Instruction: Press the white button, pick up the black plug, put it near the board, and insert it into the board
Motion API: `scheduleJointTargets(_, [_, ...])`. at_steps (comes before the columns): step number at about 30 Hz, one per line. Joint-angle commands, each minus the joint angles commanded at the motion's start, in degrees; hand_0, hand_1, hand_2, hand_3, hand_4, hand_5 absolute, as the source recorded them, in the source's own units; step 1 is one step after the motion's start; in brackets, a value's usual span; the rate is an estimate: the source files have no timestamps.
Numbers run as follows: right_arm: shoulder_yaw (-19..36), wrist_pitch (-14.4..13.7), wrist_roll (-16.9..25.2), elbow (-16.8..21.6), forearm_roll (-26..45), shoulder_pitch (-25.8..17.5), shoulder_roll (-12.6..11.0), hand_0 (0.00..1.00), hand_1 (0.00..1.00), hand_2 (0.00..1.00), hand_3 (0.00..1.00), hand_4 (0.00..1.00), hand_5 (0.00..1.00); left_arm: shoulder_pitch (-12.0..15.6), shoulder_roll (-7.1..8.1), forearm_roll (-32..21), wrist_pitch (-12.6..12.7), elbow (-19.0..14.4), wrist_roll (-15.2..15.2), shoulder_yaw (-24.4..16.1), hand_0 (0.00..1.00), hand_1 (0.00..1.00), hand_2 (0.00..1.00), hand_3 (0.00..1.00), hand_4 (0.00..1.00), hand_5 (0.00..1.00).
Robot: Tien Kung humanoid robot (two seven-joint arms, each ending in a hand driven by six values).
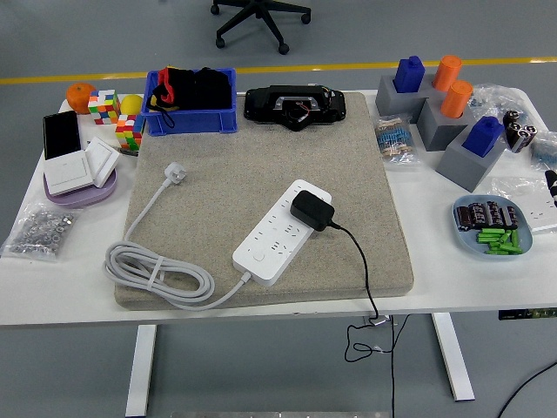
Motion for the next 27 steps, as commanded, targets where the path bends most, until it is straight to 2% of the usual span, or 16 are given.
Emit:
scheduleJointTargets(20, [0.79,0.81,-1.87,0.63,-0.38,0.81,0.54,0.813,0.687,0.694,0.65,0.83,0.214,-0.49,-0.06,0.17,0.19,0.0,0.09,-0.34,0.692,0.666,0.641,0.644,0.559,0.17])
scheduleJointTargets(27, [1.14,0.85,-1.34,-0.04,-0.06,0.96,0.68,0.808,0.683,0.693,0.643,0.828,0.211,-0.81,0.05,0.03,0.28,0.0,-0.01,-0.37,0.69,0.666,0.641,0.644,0.56,0.17])
